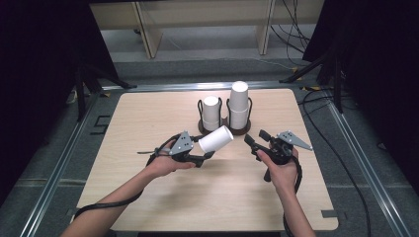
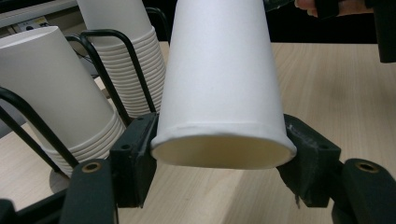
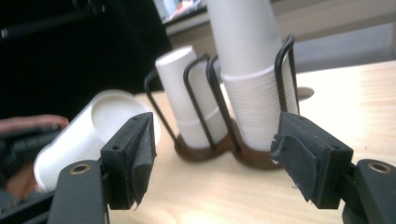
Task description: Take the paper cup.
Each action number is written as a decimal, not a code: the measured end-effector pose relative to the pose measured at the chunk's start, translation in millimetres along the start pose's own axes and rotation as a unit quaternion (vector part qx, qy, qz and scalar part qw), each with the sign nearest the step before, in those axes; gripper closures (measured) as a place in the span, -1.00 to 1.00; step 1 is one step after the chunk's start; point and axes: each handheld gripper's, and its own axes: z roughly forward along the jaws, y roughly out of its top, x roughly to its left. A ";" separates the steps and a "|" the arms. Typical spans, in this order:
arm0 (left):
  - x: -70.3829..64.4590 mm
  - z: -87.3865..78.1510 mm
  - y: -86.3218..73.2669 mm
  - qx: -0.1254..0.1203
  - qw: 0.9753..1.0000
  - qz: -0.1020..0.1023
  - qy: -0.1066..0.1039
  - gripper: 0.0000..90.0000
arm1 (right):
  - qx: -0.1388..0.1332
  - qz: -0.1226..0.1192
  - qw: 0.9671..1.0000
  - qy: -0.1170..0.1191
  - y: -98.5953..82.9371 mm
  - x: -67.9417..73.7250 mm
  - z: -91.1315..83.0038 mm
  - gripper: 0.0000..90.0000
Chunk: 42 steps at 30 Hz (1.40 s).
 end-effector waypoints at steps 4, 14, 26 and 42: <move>5.1 -7.4 2.9 0.017 1.000 0.016 -0.010 -0.25 | 0.015 -0.026 1.000 0.005 -4.4 -1.5 -0.6 -0.35; 14.9 -21.5 5.1 0.058 0.997 0.040 -0.028 -0.25 | 0.058 -0.062 0.996 0.036 -11.7 -1.9 -1.1 -0.34; 17.5 -29.6 7.4 0.099 0.990 0.072 -0.065 -0.25 | 0.105 -0.116 0.982 0.108 -17.9 -2.2 3.4 -0.34; 17.5 -34.2 13.5 0.148 0.977 0.111 -0.108 -0.25 | 0.137 -0.137 0.973 0.123 -22.2 0.0 3.0 -0.35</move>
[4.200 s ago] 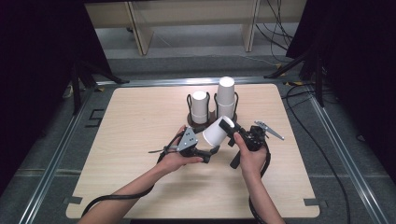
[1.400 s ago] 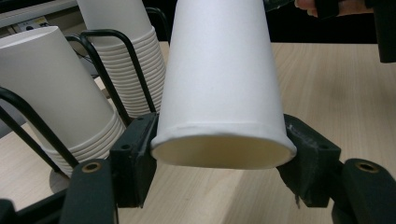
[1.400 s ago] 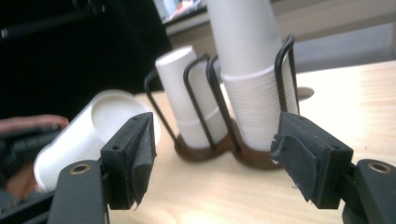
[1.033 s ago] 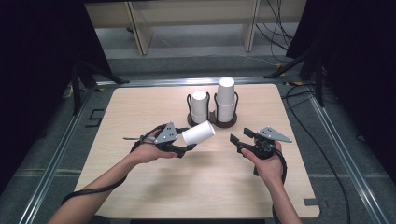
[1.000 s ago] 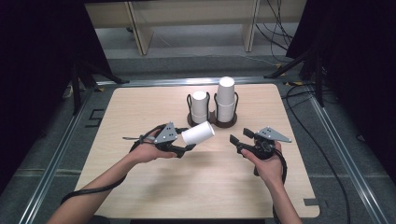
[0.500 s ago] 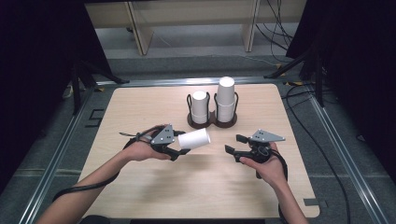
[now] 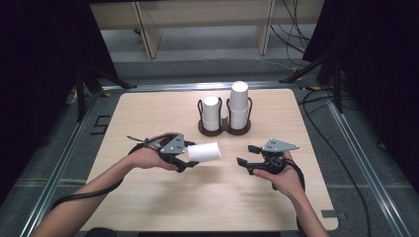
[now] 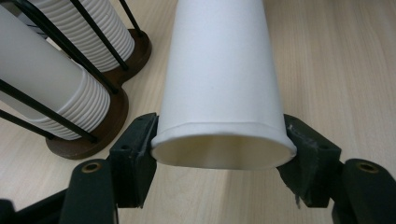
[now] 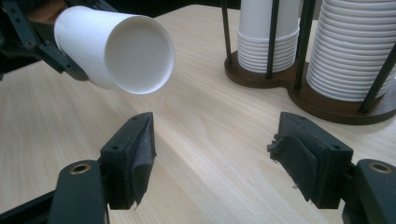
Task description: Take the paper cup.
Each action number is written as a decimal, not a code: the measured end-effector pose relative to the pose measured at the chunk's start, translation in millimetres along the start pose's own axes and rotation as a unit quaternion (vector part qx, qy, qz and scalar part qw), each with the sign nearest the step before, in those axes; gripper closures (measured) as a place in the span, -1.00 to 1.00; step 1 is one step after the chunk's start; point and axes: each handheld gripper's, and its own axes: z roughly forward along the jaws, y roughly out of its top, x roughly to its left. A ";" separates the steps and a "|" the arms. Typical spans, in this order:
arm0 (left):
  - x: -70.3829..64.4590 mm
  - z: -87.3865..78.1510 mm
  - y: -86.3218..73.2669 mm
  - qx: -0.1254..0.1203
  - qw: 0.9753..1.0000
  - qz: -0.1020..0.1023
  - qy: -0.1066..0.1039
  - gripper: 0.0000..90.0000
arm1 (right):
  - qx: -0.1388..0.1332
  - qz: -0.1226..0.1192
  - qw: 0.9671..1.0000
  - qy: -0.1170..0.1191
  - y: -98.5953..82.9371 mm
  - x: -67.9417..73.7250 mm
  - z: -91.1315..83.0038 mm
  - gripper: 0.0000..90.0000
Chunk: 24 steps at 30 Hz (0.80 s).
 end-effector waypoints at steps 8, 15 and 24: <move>2.0 -2.9 4.6 0.017 1.000 0.014 -0.007 -0.25 | 0.009 -0.022 1.000 0.006 -0.1 -0.8 1.4 -0.35; 2.8 -3.7 8.4 0.040 0.999 0.029 -0.013 -0.25 | 0.009 -0.030 1.000 0.005 0.8 -0.1 3.4 -0.35; 1.7 -3.0 12.1 0.069 0.996 0.044 -0.023 -0.25 | 0.014 -0.025 1.000 0.010 0.4 1.8 4.9 -0.35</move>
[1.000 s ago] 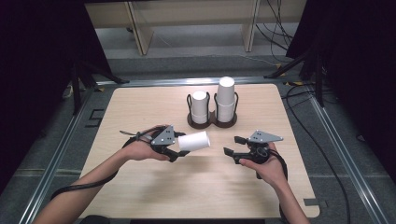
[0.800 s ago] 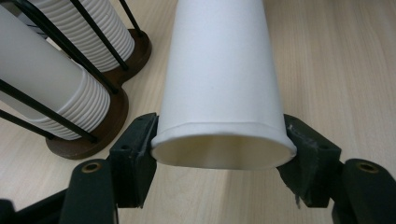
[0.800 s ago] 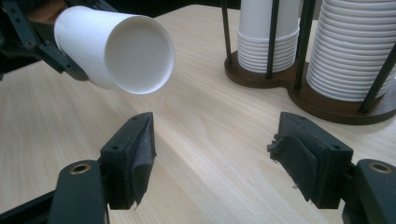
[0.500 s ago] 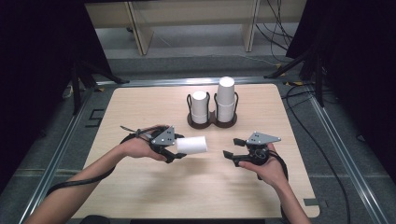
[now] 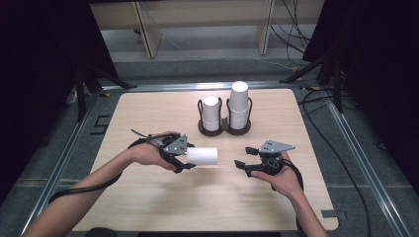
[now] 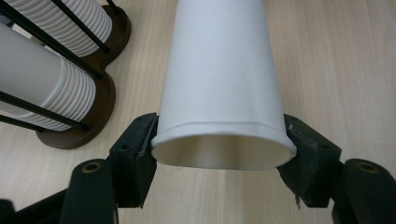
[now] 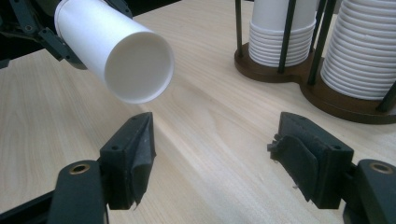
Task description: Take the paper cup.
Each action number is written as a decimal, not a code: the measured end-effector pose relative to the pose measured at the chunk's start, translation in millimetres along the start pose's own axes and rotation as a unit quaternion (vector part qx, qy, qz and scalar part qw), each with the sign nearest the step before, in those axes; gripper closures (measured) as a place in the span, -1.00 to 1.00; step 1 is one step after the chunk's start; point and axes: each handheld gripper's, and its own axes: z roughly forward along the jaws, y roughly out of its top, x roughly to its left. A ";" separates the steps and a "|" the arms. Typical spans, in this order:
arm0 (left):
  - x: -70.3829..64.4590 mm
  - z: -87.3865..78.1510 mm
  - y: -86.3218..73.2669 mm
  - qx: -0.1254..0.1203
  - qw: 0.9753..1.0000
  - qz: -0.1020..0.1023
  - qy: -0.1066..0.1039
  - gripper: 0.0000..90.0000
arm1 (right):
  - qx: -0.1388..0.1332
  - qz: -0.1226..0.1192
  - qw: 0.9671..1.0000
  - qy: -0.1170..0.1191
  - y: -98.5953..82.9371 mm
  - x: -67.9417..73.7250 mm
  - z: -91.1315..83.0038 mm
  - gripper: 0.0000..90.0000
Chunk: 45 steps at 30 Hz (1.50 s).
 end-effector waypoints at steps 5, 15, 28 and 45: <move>0.5 -1.2 3.9 0.015 1.000 0.009 -0.008 -0.25 | 0.004 -0.004 1.000 0.002 0.9 0.6 0.2 -0.35; 3.5 -3.2 11.2 0.053 0.998 0.024 -0.024 -0.25 | 0.009 -0.001 1.000 0.006 3.1 2.9 1.0 -0.35; 6.6 -6.2 19.9 0.081 0.995 0.042 -0.032 -0.25 | 0.011 -0.015 1.000 0.006 6.8 5.2 3.5 -0.35; 6.9 -6.5 23.5 0.118 0.990 0.051 -0.053 -0.25 | 0.022 -0.028 0.999 0.013 10.0 9.0 6.5 -0.34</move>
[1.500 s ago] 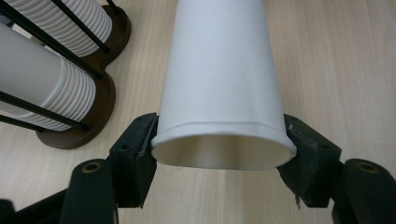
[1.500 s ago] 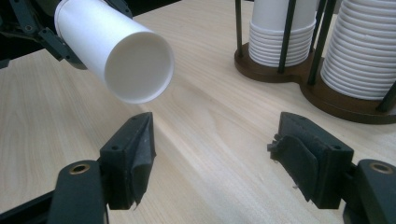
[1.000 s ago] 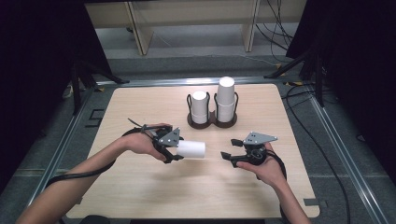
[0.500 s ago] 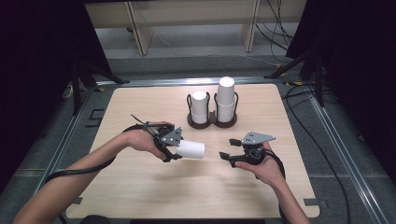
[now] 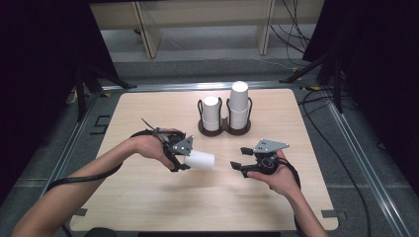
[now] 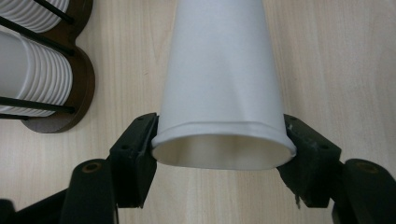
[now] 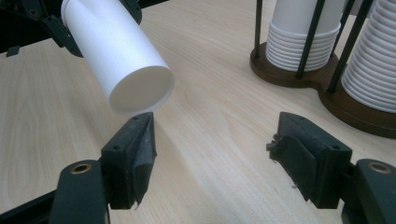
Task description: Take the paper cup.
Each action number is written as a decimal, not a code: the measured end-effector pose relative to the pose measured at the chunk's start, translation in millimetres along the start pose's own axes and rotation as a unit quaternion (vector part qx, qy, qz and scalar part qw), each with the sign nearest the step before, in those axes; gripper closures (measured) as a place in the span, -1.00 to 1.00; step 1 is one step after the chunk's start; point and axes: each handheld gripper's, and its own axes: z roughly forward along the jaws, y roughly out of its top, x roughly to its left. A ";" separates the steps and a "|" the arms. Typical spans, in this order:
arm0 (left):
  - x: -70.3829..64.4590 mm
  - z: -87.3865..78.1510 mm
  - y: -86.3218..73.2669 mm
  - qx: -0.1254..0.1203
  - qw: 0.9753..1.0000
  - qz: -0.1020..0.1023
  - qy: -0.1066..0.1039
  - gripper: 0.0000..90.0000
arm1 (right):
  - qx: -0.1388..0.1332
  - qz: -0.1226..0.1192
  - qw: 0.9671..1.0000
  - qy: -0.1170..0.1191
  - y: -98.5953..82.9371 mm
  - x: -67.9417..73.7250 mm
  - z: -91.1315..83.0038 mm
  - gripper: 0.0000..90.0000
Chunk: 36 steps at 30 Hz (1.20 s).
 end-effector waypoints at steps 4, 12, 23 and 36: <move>0.4 -0.3 1.4 0.007 1.000 0.005 -0.004 -0.25 | -0.001 -0.002 1.000 0.004 1.2 1.6 2.3 -0.34; 0.6 -0.2 3.7 0.019 1.000 0.011 -0.010 -0.25 | 0.004 -0.014 1.000 0.011 4.9 4.6 5.0 -0.34; -0.2 0.7 6.9 0.032 0.999 0.012 -0.018 -0.25 | 0.013 -0.027 0.999 0.024 11.6 8.8 9.5 -0.34; 1.5 0.9 13.8 0.041 0.999 0.013 -0.022 -0.25 | 0.018 -0.041 0.998 0.035 16.3 12.0 11.9 -0.32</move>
